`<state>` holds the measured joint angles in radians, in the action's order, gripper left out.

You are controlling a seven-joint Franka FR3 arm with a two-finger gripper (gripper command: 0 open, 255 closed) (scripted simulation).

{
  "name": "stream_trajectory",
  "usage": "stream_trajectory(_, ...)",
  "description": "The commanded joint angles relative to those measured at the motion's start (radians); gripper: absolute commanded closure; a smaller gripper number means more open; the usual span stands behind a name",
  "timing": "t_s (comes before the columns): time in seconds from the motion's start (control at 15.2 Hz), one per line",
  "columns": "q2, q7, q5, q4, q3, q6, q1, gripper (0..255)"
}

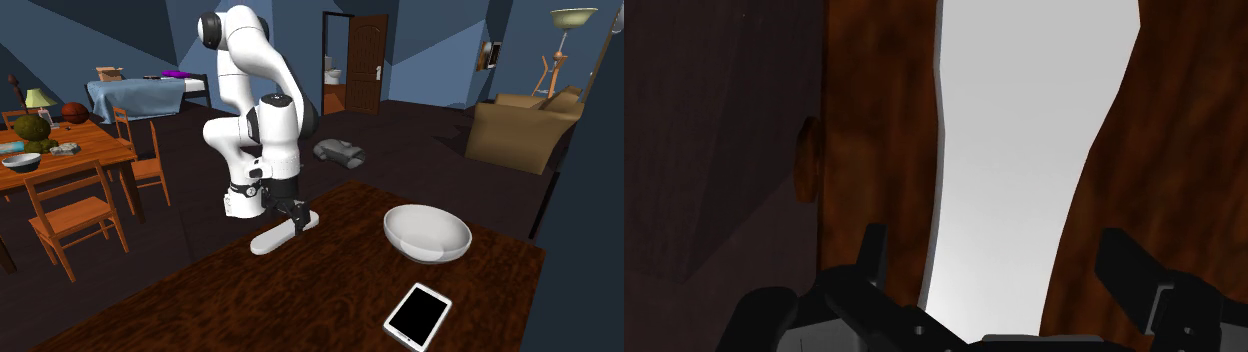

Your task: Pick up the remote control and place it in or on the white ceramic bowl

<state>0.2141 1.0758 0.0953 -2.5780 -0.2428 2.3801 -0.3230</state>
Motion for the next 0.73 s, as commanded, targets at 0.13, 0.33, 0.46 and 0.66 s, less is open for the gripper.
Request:
stream_trajectory(0.13,0.000,0.000,0.000,0.000,0.000,0.000,0.000,255)
stream_trajectory(0.33,0.000,0.000,0.000,0.000,0.000,0.000,0.000,255)
stream_trajectory(0.46,0.000,0.000,0.000,0.000,0.000,0.000,0.000,255)
stream_trajectory(0.66,0.000,0.000,0.000,0.000,0.000,0.000,0.000,255)
